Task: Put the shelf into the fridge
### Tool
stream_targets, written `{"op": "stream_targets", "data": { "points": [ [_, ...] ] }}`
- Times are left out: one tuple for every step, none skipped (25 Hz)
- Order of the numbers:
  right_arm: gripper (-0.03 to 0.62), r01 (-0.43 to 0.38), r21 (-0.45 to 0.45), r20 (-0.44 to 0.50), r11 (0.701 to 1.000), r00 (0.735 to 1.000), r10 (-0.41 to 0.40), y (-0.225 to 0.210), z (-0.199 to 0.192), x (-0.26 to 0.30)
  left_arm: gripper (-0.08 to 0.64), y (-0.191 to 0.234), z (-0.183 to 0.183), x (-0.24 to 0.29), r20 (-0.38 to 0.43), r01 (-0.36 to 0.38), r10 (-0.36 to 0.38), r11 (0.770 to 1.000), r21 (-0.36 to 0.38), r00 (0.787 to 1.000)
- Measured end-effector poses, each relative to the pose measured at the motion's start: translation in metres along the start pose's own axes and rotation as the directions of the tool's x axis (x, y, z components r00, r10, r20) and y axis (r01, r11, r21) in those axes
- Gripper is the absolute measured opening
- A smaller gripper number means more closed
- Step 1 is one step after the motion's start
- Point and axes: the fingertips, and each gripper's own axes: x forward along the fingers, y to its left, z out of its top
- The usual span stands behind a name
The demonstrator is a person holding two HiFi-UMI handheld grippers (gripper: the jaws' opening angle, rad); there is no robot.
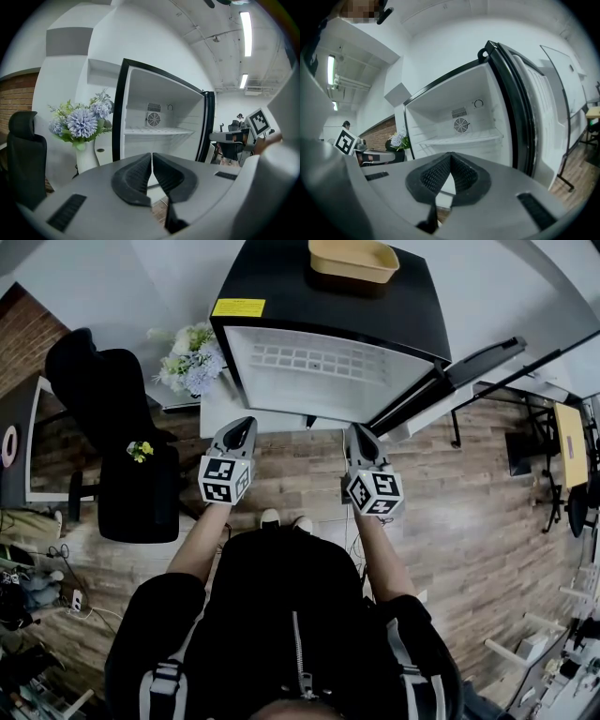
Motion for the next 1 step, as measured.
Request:
{"op": "stream_targets", "data": {
  "points": [
    [0.006, -0.001, 0.002, -0.002, 1.000, 1.000, 0.001, 0.0000, -0.0006, -0.0006, 0.032, -0.0004, -0.0003, -0.0002, -0.001, 0.000, 0.000, 1.000, -0.001, 1.000]
  ]
}}
